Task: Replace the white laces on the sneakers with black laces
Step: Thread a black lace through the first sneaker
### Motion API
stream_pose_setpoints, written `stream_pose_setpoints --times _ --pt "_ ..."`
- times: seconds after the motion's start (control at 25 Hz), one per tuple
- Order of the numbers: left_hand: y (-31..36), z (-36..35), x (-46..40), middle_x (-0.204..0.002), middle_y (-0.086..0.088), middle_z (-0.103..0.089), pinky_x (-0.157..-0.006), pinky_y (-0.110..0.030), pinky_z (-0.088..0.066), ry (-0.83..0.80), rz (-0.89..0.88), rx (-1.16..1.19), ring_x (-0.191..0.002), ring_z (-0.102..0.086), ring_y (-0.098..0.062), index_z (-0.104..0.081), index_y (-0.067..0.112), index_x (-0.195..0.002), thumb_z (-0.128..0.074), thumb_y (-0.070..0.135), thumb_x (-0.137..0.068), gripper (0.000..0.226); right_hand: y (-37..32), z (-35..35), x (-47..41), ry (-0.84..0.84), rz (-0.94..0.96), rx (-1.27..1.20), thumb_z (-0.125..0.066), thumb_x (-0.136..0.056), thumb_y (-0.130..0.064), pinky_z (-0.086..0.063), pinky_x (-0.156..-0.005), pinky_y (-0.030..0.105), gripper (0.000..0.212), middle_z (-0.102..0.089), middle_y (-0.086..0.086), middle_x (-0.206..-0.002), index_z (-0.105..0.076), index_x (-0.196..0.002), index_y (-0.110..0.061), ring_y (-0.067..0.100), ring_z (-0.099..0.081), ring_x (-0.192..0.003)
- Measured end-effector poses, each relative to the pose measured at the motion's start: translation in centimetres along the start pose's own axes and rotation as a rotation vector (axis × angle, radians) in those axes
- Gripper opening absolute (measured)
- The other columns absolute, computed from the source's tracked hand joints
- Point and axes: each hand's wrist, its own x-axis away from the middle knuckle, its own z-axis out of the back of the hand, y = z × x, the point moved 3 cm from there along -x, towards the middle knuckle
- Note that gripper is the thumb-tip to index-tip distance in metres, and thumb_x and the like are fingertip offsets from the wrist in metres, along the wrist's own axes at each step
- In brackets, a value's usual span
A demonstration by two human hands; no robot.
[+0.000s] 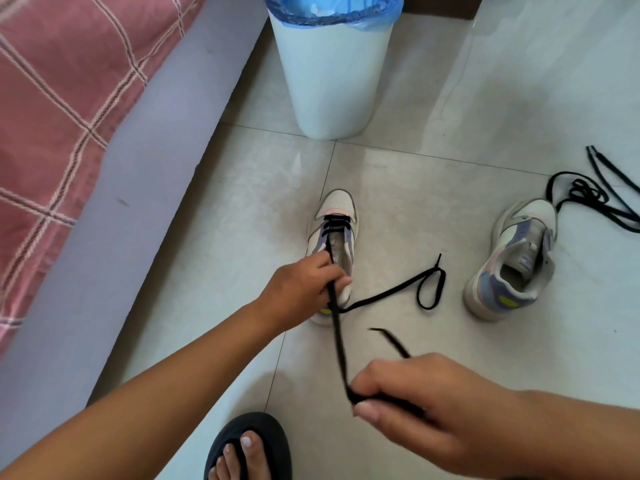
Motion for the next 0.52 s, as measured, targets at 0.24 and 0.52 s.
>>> stream_pose_setpoints --times 0.24,0.52 --pt "-2.3 3.7 3.4 -0.077 0.008 -0.053 -0.057 -0.029 -0.045 0.073 0.150 0.109 -0.068 -0.052 -0.014 -0.062 0.023 -0.089 -0.035 0.044 -0.096 0.034 10.6 -1.0 -6.5 0.280 -0.809 -0.108 -0.045 -0.095 -0.044 -0.039 -0.071 0.030 0.030 -0.053 -0.002 -0.089 -0.051 -0.101 -0.015 0.016 -0.051 -0.084" --pt "-7.5 2.4 7.9 -0.106 0.010 -0.052 -0.067 -0.026 -0.045 -0.380 0.329 -0.163 -0.088 -0.050 -0.006 -0.059 0.025 -0.111 -0.047 0.031 -0.093 0.022 13.1 -1.8 -9.0 0.147 -0.965 0.237 -0.051 -0.091 -0.039 -0.040 -0.087 0.038 0.024 -0.050 0.009 -0.110 -0.057 -0.100 -0.017 0.030 -0.045 -0.108"
